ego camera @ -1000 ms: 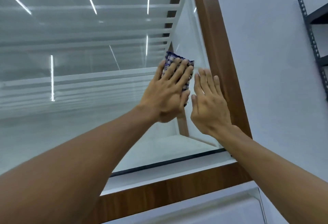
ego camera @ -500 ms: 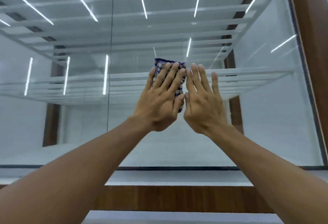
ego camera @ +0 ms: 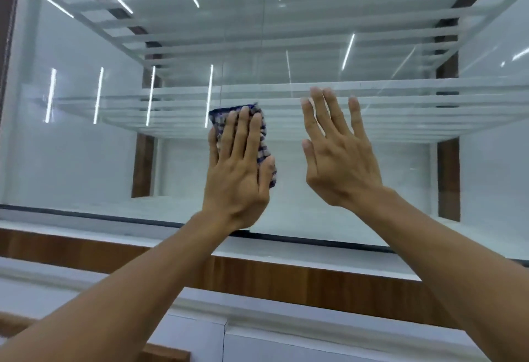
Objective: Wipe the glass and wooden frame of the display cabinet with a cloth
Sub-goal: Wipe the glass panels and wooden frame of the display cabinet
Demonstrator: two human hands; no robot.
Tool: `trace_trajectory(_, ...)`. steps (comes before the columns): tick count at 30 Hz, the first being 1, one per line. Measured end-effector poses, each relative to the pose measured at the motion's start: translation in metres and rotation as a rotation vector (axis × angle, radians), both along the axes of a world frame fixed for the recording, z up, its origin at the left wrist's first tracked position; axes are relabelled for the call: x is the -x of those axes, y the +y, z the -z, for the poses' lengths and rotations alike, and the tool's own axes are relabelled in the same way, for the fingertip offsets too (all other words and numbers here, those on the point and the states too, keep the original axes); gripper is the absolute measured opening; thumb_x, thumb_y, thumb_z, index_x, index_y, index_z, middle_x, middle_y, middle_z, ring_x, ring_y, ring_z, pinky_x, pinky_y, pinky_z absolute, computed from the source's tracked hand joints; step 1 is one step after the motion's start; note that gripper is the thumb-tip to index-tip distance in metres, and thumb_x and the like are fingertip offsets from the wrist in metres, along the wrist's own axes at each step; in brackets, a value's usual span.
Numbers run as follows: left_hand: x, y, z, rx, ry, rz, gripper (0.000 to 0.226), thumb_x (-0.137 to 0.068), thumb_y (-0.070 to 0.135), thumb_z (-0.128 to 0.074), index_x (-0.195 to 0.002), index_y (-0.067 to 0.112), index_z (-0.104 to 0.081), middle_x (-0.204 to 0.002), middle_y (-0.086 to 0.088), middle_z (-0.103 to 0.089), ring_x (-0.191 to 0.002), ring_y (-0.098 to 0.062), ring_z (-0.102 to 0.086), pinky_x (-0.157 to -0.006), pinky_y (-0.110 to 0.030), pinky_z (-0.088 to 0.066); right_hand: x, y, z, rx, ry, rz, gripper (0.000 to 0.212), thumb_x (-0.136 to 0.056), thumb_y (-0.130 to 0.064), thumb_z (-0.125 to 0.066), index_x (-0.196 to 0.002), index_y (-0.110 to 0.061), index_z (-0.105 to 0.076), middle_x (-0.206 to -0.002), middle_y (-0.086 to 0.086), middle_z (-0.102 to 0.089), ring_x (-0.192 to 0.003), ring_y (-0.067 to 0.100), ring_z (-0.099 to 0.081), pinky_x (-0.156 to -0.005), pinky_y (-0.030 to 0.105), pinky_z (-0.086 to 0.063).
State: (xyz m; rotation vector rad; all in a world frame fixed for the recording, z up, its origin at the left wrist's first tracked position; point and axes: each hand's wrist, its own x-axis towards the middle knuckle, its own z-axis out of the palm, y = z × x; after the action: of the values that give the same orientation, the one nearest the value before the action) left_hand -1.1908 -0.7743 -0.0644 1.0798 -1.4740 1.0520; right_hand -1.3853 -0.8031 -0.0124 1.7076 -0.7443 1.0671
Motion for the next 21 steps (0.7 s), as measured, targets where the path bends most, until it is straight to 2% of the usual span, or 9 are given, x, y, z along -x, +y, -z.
trace_trajectory(3,0.023,-0.004,-0.003,0.006,-0.252,-0.036,0.068,-0.105,0.04,-0.027,-0.164,0.008,-0.014,-0.173,-0.013,-0.007,-0.161,-0.026,0.0,-0.129,-0.055,-0.004,0.009,-0.001,0.006,0.01,0.02,-0.023,0.062,-0.106,-0.03,-0.021,-0.161,-0.005,-0.011,-0.17,0.014,-0.003,-0.158,0.027,0.002,-0.128,0.053,-0.002)
trace_trajectory(7,0.069,-0.009,-0.045,-0.008,-0.035,-0.013,0.069,-0.105,0.042,-0.023,-0.165,0.011,-0.01,-0.174,-0.009,-0.003,-0.161,-0.024,0.003,-0.129,-0.05,0.004,0.036,-0.003,0.009,0.03,-0.065,-0.027,0.061,-0.106,-0.03,-0.022,-0.161,-0.006,-0.012,-0.17,0.013,-0.006,-0.158,0.027,-0.001,-0.127,0.054,-0.002)
trace_trajectory(9,0.09,-0.011,-0.036,-0.008,-0.147,-0.001,0.069,-0.105,0.041,-0.023,-0.165,0.01,-0.009,-0.174,-0.011,-0.002,-0.161,-0.025,0.004,-0.129,-0.052,0.003,0.061,-0.004,0.008,0.032,-0.106,-0.018,0.061,-0.106,-0.03,-0.023,-0.161,-0.006,-0.012,-0.17,0.013,-0.007,-0.158,0.028,-0.002,-0.128,0.053,-0.002)
trace_trajectory(11,0.104,-0.012,-0.027,0.006,-0.311,-0.012,0.068,-0.106,0.041,-0.024,-0.165,0.009,-0.013,-0.173,-0.012,-0.006,-0.161,-0.026,0.001,-0.129,-0.053,0.0,0.086,-0.004,0.006,0.026,-0.054,-0.027,0.061,-0.106,-0.029,-0.022,-0.161,-0.004,-0.012,-0.17,0.015,-0.007,-0.158,0.027,-0.002,-0.128,0.05,-0.003)
trace_trajectory(13,0.122,-0.014,-0.038,0.018,-0.254,0.003,0.068,-0.105,0.041,-0.025,-0.164,0.01,-0.015,-0.173,-0.011,-0.008,-0.161,-0.026,-0.001,-0.129,-0.05,0.003,0.105,-0.005,0.003,0.026,0.01,-0.02,0.062,-0.106,-0.029,-0.022,-0.16,-0.003,-0.011,-0.17,0.015,-0.006,-0.158,0.026,-0.001,-0.129,0.048,-0.003)
trace_trajectory(15,0.152,-0.013,-0.057,-0.009,-0.141,0.022,0.069,-0.104,0.042,-0.023,-0.165,0.01,-0.012,-0.173,-0.011,-0.006,-0.16,-0.026,0.002,-0.129,-0.049,0.006,0.125,-0.007,-0.002,0.031,-0.055,0.003,0.061,-0.106,-0.029,-0.02,-0.161,-0.004,-0.011,-0.17,0.014,-0.006,-0.158,0.025,-0.001,-0.128,0.048,-0.002)
trace_trajectory(16,0.168,-0.014,-0.06,-0.024,-0.152,0.027,0.07,-0.104,0.042,-0.022,-0.165,0.01,-0.01,-0.173,-0.011,-0.004,-0.16,-0.026,0.003,-0.129,-0.05,0.007,0.137,-0.008,-0.004,0.03,-0.113,0.012,0.061,-0.105,-0.029,-0.02,-0.161,-0.005,-0.011,-0.17,0.014,-0.006,-0.158,0.025,-0.002,-0.128,0.049,-0.001)
trace_trajectory(19,0.202,-0.017,-0.046,-0.032,-0.368,0.009,0.068,-0.106,0.043,-0.02,-0.165,0.011,-0.008,-0.173,-0.011,-0.001,-0.16,-0.026,0.005,-0.129,-0.052,0.003,0.176,-0.008,-0.005,0.026,-0.173,0.017,0.061,-0.105,-0.028,-0.02,-0.161,-0.005,-0.012,-0.17,0.015,-0.008,-0.158,0.027,-0.004,-0.128,0.05,-0.004)
trace_trajectory(21,0.206,-0.018,-0.043,-0.038,-0.434,-0.008,0.068,-0.106,0.043,-0.021,-0.165,0.012,-0.009,-0.173,-0.01,-0.003,-0.16,-0.026,0.004,-0.129,-0.051,0.003,0.201,-0.01,-0.002,0.028,-0.185,0.044,0.062,-0.104,-0.028,-0.021,-0.161,-0.005,-0.013,-0.17,0.014,-0.007,-0.158,0.026,-0.004,-0.128,0.049,-0.003)
